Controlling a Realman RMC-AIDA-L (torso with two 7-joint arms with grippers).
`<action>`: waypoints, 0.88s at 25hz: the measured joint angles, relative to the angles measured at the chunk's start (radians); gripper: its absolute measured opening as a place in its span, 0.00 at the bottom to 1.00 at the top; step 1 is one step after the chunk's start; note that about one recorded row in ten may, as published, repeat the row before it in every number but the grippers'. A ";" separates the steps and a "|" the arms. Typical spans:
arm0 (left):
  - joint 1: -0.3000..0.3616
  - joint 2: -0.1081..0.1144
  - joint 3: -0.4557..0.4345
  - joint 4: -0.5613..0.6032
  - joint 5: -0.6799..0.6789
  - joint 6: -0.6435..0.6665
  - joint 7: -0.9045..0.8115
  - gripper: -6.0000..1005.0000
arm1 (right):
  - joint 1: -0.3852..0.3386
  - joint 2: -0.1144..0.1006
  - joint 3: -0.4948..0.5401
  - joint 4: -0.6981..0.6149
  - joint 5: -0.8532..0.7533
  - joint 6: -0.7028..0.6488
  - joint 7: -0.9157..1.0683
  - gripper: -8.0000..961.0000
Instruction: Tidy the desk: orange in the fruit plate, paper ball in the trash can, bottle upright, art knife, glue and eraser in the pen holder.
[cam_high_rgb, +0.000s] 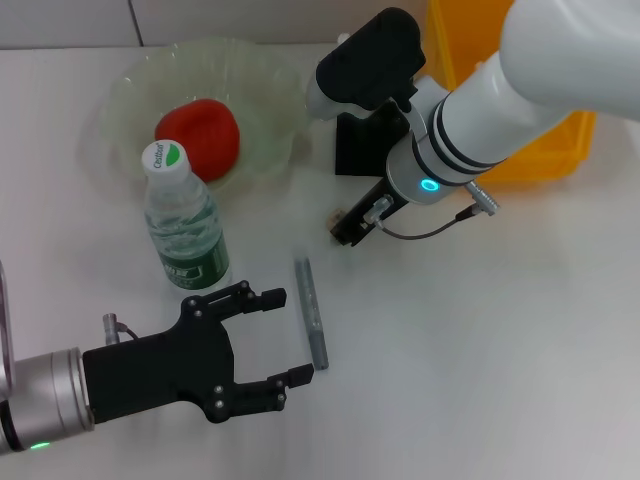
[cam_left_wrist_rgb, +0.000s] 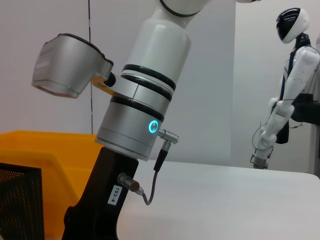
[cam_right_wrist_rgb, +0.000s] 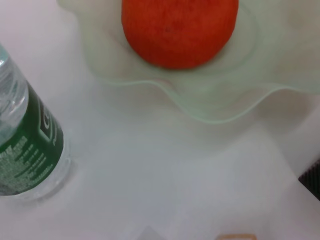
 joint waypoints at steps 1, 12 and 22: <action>0.000 0.000 0.000 0.000 0.000 0.000 0.000 0.81 | -0.002 0.000 0.001 -0.003 0.000 0.000 0.000 0.37; 0.005 0.000 0.000 0.000 -0.004 0.005 0.000 0.81 | -0.190 -0.007 0.162 -0.409 -0.143 -0.152 0.002 0.28; -0.001 0.000 0.000 0.000 -0.004 0.006 0.000 0.81 | -0.386 -0.001 0.371 -0.831 -0.185 -0.237 -0.080 0.32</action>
